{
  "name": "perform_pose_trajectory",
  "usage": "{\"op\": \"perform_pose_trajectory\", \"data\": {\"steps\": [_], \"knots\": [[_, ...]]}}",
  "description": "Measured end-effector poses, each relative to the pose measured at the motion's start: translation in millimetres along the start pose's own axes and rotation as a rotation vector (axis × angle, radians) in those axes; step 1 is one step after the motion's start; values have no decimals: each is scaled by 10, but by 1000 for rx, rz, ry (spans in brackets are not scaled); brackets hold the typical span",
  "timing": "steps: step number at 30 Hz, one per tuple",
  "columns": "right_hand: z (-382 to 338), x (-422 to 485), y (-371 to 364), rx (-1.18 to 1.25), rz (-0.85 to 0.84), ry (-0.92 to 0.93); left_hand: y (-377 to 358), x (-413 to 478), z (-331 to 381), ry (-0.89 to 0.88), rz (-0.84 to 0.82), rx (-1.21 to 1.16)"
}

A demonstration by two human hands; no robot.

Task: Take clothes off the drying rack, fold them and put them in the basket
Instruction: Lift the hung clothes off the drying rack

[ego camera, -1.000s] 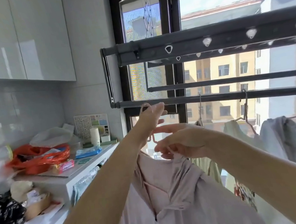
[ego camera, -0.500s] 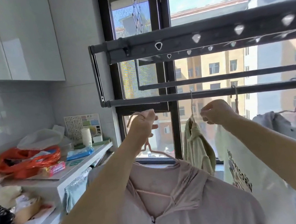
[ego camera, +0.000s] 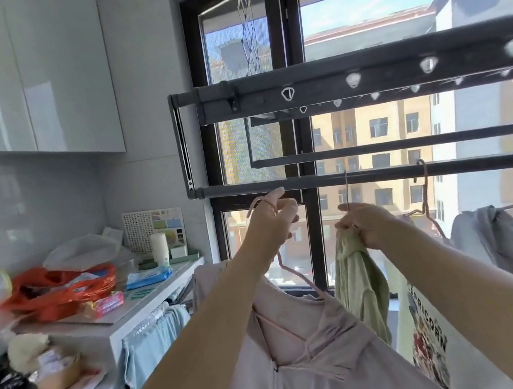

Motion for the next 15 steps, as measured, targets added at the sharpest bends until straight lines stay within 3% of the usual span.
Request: {"op": "perform_pose_trajectory", "data": {"steps": [7,15], "knots": [[-352,-316,24,-56,-61,130,-192,116,125,-94,-30,77],[-426,-1006,-340,-134,-354,238,-360,209,395,-144,-29,21]]}}
Point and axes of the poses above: each hand's wrist, its own x-axis towards the middle knuckle, its own y-axis out of the back of the hand, z = x × y, the point moved 7 cm from there along x, towards the middle knuckle, and after that the axes turned 8 degrees about -y, right-handed, at the moved point
